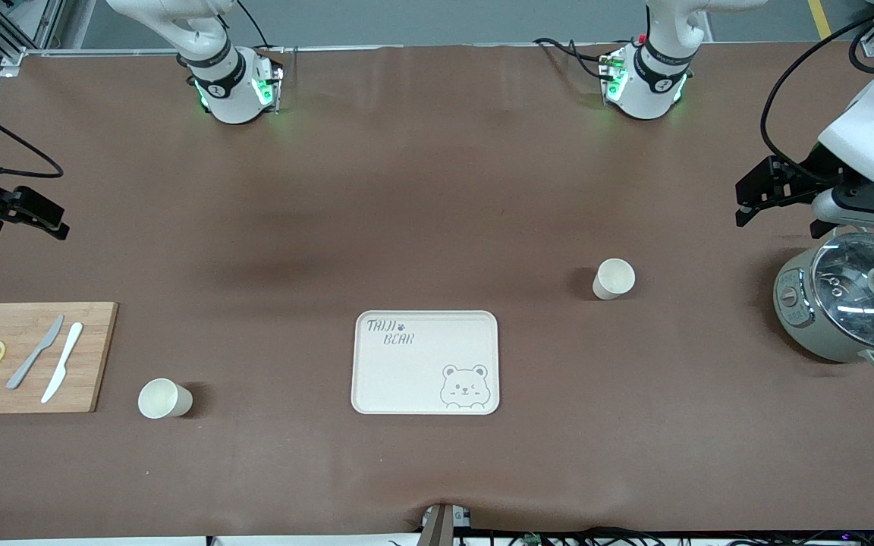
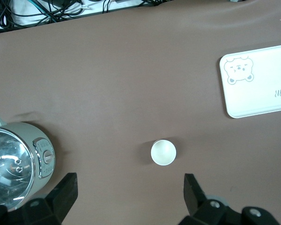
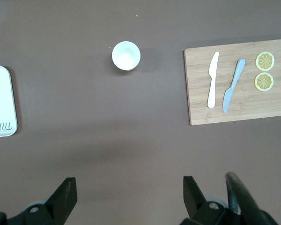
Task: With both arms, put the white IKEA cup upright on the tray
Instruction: 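Reach the right gripper to one white cup while the left gripper reaches the other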
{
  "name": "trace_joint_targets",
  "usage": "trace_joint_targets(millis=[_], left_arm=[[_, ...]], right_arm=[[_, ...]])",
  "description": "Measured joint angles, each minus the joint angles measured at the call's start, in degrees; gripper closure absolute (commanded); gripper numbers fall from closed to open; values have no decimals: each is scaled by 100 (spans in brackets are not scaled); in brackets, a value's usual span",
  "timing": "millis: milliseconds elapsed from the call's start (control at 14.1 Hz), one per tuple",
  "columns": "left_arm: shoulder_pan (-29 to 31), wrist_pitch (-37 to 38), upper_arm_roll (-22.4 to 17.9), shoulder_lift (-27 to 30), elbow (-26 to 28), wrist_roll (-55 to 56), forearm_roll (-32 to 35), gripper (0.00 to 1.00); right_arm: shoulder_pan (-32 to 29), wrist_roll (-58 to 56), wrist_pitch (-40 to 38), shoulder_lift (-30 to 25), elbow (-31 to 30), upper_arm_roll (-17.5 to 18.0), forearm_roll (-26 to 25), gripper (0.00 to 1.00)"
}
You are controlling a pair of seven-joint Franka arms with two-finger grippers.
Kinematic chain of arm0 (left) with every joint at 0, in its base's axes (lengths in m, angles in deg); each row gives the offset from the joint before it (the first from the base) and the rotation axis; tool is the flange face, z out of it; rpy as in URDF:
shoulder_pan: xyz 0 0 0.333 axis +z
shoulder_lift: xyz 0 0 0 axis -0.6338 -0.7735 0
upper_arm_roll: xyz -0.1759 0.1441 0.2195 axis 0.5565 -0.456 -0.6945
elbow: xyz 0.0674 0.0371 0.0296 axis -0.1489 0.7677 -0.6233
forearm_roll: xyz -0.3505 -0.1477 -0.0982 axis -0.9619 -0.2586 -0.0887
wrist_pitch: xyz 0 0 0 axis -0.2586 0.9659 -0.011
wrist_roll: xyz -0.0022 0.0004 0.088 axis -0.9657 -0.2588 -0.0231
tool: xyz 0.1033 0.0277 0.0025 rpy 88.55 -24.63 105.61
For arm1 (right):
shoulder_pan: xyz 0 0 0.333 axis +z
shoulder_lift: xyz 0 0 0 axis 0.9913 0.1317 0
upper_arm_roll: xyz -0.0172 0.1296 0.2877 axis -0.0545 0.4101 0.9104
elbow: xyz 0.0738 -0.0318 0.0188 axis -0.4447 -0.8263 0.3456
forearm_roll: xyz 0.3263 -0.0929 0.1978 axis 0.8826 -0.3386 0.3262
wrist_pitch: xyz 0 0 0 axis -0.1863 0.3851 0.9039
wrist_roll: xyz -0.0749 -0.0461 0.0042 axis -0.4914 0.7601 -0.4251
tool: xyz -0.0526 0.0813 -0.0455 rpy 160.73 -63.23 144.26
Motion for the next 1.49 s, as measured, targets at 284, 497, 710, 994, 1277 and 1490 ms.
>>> trace_joint_targets(millis=[284, 497, 710, 994, 1277, 1490], left_arm=[[-15, 0, 29, -10, 7, -11, 0, 0], [-33, -17, 174, -256, 72, 59, -4, 0], [-100, -271, 386, -856, 116, 314, -4, 0], [-221, -509, 432, -1488, 217, 373, -4, 0], [-152, -1868, 425, -1419, 1407, 370, -4, 0], [-131, -2484, 425, -1085, 2343, 345, -1, 0]], right_arm=[[0, 0, 0, 0, 0, 0, 0, 0], [1, 0, 6, 1, -3, 3, 3, 0], [34, -1, 107, 37, -8, 30, 39, 0], [57, -1, 610, 429, -26, 56, 379, 0], [259, 0, 1416, 1014, -32, 76, 443, 0], [410, 0, 2125, 1527, -42, 79, 443, 0]])
